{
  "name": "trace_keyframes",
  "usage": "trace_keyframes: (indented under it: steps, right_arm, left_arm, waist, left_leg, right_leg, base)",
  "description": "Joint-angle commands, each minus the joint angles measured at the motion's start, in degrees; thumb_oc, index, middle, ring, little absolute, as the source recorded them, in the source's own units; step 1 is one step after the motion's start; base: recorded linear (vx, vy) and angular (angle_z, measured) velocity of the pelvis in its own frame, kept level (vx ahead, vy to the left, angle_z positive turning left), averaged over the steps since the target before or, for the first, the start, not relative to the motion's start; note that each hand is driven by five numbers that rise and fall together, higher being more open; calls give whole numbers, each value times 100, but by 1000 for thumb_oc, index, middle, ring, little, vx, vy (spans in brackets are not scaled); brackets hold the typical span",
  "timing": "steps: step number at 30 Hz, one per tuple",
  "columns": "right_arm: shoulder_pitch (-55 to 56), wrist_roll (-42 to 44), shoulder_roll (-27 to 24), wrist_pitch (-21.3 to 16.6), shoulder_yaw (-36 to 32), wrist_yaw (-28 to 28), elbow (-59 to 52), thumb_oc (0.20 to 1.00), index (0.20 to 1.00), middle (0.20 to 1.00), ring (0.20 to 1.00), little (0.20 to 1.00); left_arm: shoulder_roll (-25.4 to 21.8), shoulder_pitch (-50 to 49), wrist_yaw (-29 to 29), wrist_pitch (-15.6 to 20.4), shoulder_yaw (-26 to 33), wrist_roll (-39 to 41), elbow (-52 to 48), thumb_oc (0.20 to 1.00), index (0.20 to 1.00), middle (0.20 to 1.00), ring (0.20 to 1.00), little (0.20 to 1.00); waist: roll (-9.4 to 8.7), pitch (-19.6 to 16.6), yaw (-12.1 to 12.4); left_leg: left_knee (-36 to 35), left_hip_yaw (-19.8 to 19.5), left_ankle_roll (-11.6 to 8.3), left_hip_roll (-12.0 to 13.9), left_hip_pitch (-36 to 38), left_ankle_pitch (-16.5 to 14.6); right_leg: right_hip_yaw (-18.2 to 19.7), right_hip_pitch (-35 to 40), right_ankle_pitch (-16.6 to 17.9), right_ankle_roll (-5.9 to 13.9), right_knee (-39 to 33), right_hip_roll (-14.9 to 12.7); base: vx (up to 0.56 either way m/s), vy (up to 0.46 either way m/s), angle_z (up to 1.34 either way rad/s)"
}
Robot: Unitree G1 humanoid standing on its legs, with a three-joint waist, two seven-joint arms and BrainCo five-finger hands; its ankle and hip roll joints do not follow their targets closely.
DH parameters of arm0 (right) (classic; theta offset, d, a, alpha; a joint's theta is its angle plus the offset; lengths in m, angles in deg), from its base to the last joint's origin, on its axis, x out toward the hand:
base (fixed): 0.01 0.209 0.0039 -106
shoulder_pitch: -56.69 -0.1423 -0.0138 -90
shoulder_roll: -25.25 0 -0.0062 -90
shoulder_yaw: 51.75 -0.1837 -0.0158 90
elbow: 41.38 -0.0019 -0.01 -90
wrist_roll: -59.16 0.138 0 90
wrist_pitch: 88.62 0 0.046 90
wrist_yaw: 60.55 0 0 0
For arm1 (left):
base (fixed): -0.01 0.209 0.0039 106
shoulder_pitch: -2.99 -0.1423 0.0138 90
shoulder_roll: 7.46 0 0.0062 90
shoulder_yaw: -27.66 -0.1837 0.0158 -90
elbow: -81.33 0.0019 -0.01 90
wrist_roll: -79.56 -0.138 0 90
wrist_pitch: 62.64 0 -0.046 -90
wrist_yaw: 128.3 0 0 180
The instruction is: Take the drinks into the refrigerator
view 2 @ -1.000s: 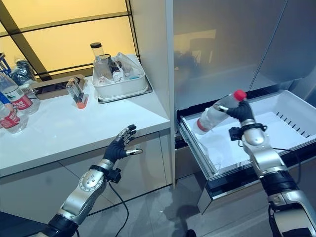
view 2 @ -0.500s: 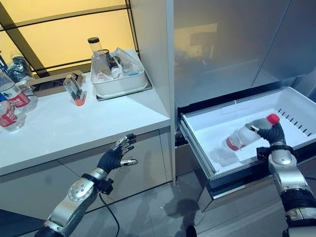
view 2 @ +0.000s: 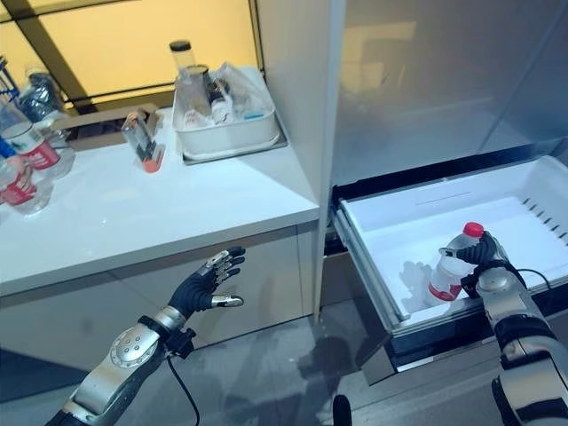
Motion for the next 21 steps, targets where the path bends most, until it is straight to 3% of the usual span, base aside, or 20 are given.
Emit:
trace_keyframes:
  steps: [1,8,12,17,18,19,20,21]
  right_arm:
    - [-696,-743,225,74,640,160,669,200,200,200,200,200]
    - [-1032,-1328,625,138,1150,177,981,200,200,200,200,200]
    - [-1135,-2428,1260,320,1811,547,1235,200,200,200,200,200]
    - [-1079,-2800,1897,342,2033,637,1214,200,200,200,200,200]
    - [-957,-2921,2130,328,2086,644,1107,260,260,260,260,260]
    - [-891,-2875,2268,317,2069,642,1073,598,598,598,598,598]
    - [-867,-2759,2390,320,1988,628,1063,1000,1000,1000,1000,1000]
    - [-835,-2621,2487,328,1887,595,1060,1000,1000,1000,1000,1000]
  left_arm:
    - [-175,301,-133,457,-50,217,-557,1000,1000,1000,1000,1000]
    - [23,418,-366,515,-68,43,-540,1000,1000,1000,1000,1000]
    - [263,582,-552,527,-65,-136,-460,1000,1000,1000,1000,1000]
    - [528,736,-668,547,-99,-238,-347,1000,1000,1000,1000,1000]
    - [603,812,-712,545,-95,-302,-322,1000,1000,1000,1000,1000]
    - [659,855,-736,551,-109,-322,-312,1000,1000,1000,1000,1000]
    - [700,869,-756,560,-114,-326,-307,1000,1000,1000,1000,1000]
    - [729,885,-780,562,-105,-332,-308,1000,1000,1000,1000,1000]
  waist:
    - [-215,439,54]
    - [-115,711,194]
    - [-43,915,333]
    - [3,1034,387]
    - [36,1097,407]
    - [65,1130,411]
    - [95,1152,412]
    - [115,1168,416]
  left_leg:
    - [57,-286,186,-270,-602,192]
    - [52,-531,196,-351,-921,345]
    - [39,-631,201,-400,-1094,416]
    - [33,-709,198,-422,-1152,456]
    - [28,-745,194,-437,-1202,474]
    - [25,-771,194,-444,-1231,496]
    - [20,-794,188,-453,-1250,515]
    - [14,-817,184,-457,-1265,531]
  right_leg:
    - [-72,470,-909,318,356,-209]
    - [-258,227,-898,317,463,-283]
    - [-339,95,-870,308,481,-312]
    - [-390,100,-874,302,443,-337]
    - [-404,75,-876,299,440,-348]
    - [-427,60,-880,296,449,-355]
    - [-453,47,-879,294,454,-368]
    - [-475,40,-882,294,456,-373]
  base:
    - [-58,26,18]
    - [-37,18,26]
    - [-35,7,16]
    - [-11,-1,1]
    - [-52,-7,0]
    - [-63,-7,0]
    - [-36,-5,3]
    - [-33,-10,10]
